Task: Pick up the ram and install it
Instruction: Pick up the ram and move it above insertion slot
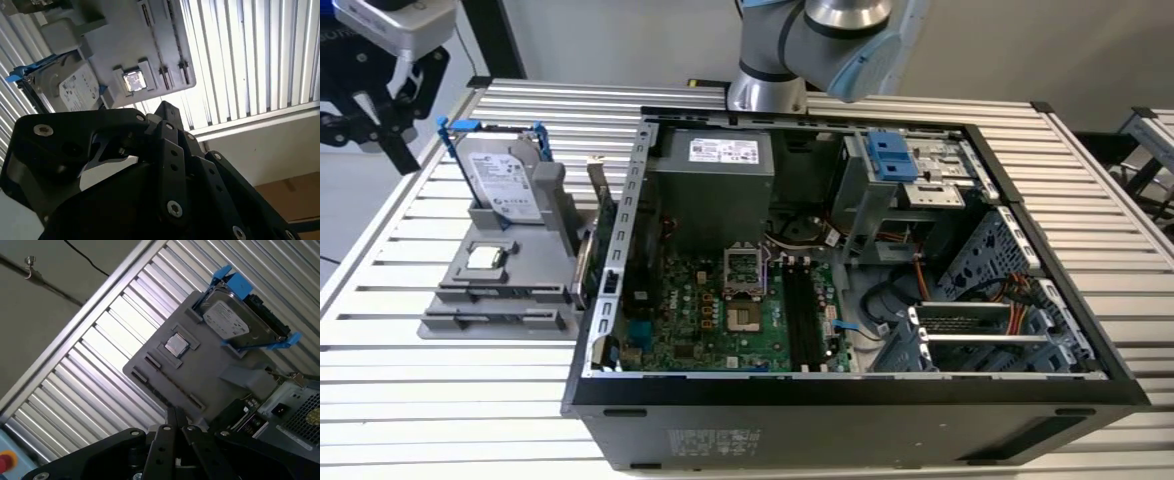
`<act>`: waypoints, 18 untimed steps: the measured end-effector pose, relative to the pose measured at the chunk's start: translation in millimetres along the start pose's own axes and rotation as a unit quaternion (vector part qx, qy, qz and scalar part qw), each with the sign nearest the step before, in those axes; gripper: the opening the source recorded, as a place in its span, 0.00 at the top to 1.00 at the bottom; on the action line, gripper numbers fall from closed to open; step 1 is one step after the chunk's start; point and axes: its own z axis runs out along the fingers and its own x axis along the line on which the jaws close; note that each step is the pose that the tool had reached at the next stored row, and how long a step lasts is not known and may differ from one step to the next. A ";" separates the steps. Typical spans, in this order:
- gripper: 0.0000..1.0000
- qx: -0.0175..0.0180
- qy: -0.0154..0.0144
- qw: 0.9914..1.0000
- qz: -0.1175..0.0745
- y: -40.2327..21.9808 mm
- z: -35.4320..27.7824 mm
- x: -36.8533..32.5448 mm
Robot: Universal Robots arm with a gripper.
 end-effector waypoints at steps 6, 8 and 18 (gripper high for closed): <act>1.00 0.000 0.003 0.999 -0.051 0.0 -0.4 0.0; 1.00 0.000 0.003 0.998 -0.070 0.0 -0.4 0.0; 1.00 0.002 0.005 0.988 -0.156 0.0 -0.5 -0.1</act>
